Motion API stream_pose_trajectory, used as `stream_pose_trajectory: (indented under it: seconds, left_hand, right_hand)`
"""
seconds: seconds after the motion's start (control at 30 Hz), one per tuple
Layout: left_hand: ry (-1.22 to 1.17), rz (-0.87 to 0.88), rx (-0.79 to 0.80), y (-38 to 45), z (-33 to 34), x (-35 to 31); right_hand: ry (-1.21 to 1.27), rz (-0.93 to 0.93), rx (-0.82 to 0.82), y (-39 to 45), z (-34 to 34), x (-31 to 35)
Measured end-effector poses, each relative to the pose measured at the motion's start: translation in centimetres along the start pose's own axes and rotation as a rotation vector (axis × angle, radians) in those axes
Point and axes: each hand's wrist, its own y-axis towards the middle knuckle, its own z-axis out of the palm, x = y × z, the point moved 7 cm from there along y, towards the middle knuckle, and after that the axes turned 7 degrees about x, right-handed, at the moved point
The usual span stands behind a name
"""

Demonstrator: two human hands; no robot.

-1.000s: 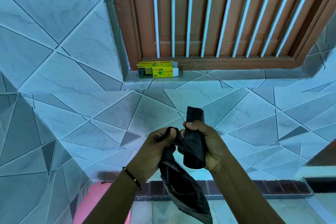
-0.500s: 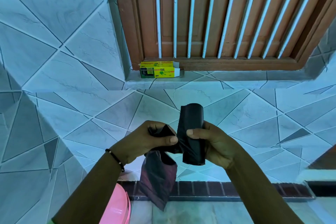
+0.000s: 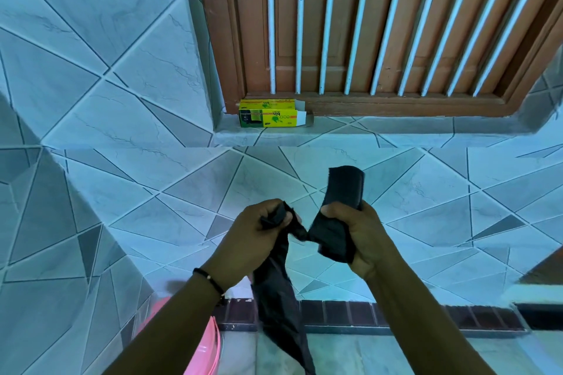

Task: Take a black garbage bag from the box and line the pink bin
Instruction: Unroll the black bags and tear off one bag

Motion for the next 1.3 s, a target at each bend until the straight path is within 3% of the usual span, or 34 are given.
stream_pose_trajectory:
  seconds: [0.1,0.23,0.57,0.7,0.87,0.97,1.13,1.23,1.3]
  left_hand:
    - [-0.126,-0.047,-0.117,-0.3,-1.2,1.4]
    - [-0.278,-0.101,-0.035,-0.3,-1.2,2.8]
    - [-0.282,-0.106,-0.059,2.0,0.8,1.0]
    - [-0.313,-0.084,0.026,3.5,2.5,0.2]
    - [-0.407,0.021,0.235,4.7,3.0,-0.3]
    - [-0.502,0.069,0.226,5.8,2.9,-0.3]
    - [-0.599,0.086,-0.02,7.4,1.2,0.1]
    - [-0.56,0.044,-0.178,8.6,-0.1,0.4]
    - [-0.458,0.053,-0.161,9.4,0.0,-0.7]
  right_hand:
    - [0.041,0.001,-0.058,0.1,-1.5,0.9]
    - [0.034,0.042,-0.021,0.2,-2.4,1.3]
    - [-0.081,0.074,0.119,0.7,-0.7,-0.5]
    - [-0.115,0.11,0.24,0.7,0.0,-0.2]
    - [0.15,0.351,0.567,-0.2,1.4,0.3]
    - [0.117,0.307,0.648,0.5,1.3,1.2]
    - [0.076,0.141,0.582,2.7,-1.4,3.3]
    - [0.083,-0.025,0.394,4.8,-2.7,4.5]
    - [0.09,-0.112,0.278,5.9,-3.1,4.9]
